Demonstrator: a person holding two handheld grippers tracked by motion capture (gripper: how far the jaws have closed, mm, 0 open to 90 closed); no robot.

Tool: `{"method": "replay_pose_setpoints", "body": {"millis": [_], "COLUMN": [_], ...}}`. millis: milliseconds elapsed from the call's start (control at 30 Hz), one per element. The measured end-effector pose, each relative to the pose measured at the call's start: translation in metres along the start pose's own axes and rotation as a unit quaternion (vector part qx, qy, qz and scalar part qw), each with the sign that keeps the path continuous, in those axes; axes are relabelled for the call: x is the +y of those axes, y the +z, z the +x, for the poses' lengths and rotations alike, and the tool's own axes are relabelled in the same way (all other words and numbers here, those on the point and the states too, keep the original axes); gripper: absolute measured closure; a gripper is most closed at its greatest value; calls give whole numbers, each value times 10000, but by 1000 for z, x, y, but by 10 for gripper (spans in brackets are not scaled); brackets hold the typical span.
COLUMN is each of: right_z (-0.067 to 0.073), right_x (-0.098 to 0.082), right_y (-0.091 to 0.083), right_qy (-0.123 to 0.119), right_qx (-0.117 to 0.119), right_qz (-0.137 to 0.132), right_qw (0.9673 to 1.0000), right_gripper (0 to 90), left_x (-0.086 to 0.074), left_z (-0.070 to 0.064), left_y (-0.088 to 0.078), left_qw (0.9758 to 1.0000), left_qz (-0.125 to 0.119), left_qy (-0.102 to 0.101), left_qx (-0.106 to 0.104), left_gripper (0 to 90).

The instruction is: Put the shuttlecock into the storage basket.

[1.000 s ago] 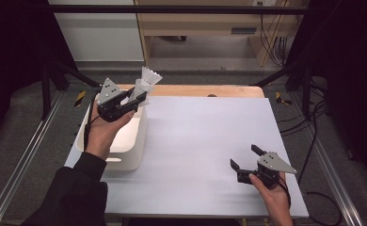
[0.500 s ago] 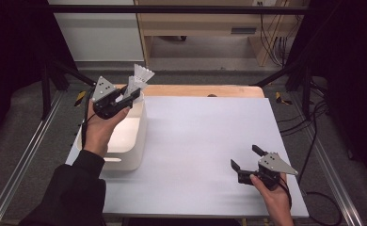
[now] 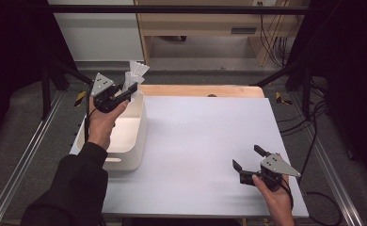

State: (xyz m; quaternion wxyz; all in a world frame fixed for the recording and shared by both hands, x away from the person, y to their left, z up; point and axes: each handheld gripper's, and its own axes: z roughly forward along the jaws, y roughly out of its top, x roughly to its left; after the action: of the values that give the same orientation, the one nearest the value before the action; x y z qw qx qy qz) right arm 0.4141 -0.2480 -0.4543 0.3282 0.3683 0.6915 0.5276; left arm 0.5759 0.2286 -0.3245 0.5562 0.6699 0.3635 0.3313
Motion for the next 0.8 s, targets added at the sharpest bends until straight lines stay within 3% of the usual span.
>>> {"method": "replay_pose_setpoints", "body": {"millis": [167,367,800], "right_z": [1,0,-2], "right_x": [0,0,2], "right_y": [-2,-3,-5], "right_qy": [-10,1,-39], "right_qx": [-19,-49,-98], "right_qz": [-14,-44,-161], "right_qw": [10000,10000,9998], "right_gripper": [55,55,57], "left_x": [-5,-10,-23], "left_z": [6,10,16], "left_y": [5,12,17], "left_qw": [9998,9998,9988], "left_qz": [-54,-53,-94], "left_qy": [-184,-204,-482], "left_qx": [47,61,-30], "left_gripper": [638,639,638]}}
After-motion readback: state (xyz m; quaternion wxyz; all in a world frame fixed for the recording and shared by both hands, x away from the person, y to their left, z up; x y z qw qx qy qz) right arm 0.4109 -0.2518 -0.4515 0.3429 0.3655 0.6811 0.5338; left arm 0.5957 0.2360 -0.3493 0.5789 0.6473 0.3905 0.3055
